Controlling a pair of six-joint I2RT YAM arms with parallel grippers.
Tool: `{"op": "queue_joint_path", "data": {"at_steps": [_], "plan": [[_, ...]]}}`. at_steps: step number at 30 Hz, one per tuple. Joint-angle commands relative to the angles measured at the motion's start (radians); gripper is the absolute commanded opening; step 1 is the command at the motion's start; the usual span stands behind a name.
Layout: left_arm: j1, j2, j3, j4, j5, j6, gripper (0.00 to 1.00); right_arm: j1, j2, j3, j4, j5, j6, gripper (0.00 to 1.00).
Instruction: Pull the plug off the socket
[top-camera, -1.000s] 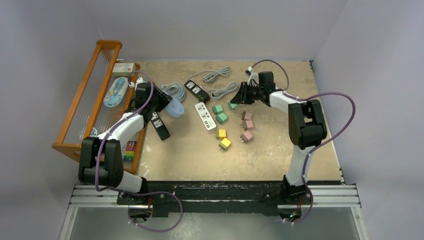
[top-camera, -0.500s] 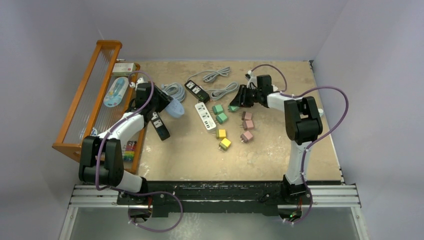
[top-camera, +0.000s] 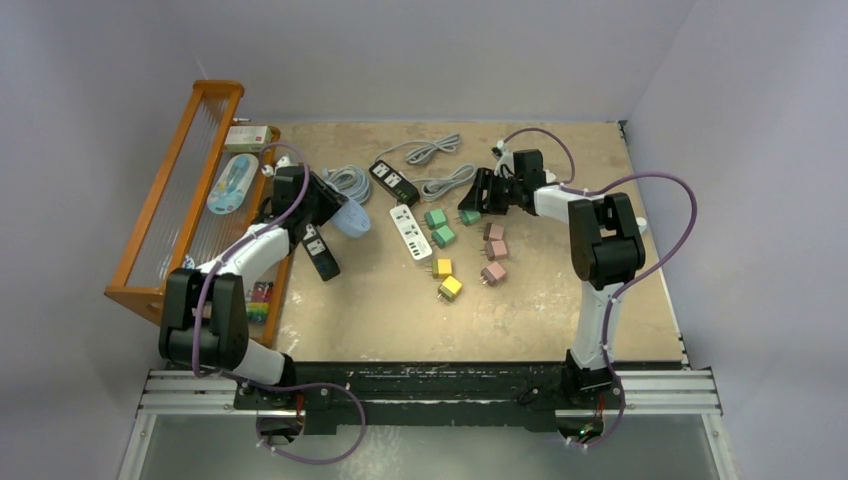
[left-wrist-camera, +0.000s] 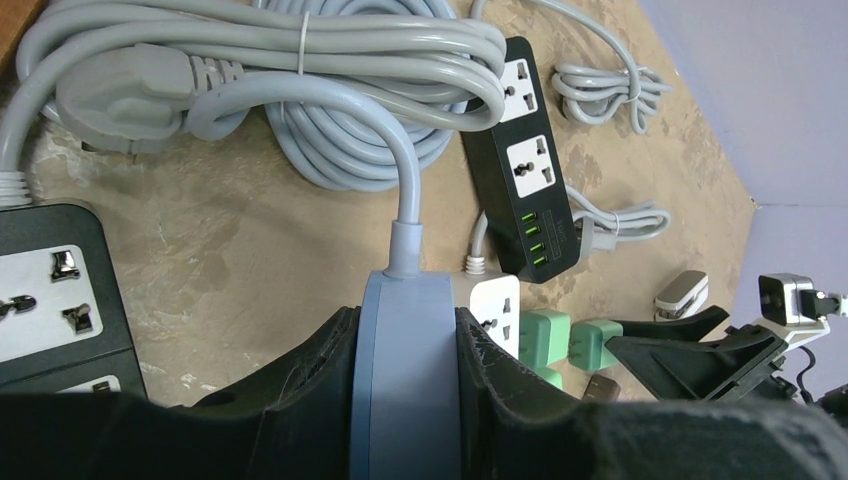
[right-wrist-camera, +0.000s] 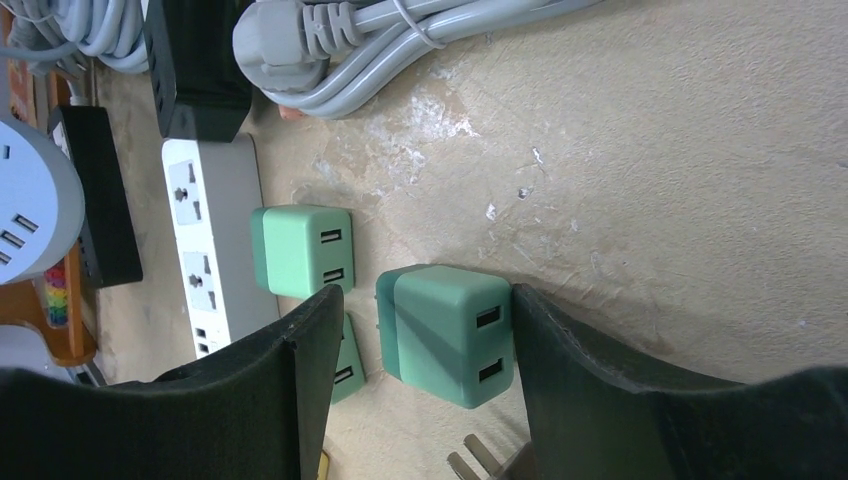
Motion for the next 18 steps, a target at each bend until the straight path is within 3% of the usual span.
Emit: {"op": "queue_joint_path", "data": {"at_steps": [1, 18], "plan": [[0.007, 0.025, 0.033, 0.040, 0.014, 0.001, 0.00, 0.004, -0.044, 0.034, 0.023, 0.027, -0.013, 0.64], [-0.072, 0.104, 0.017, 0.041, 0.018, -0.017, 0.00, 0.053, -0.049, 0.047, 0.048, 0.007, 0.013, 0.64]]}}
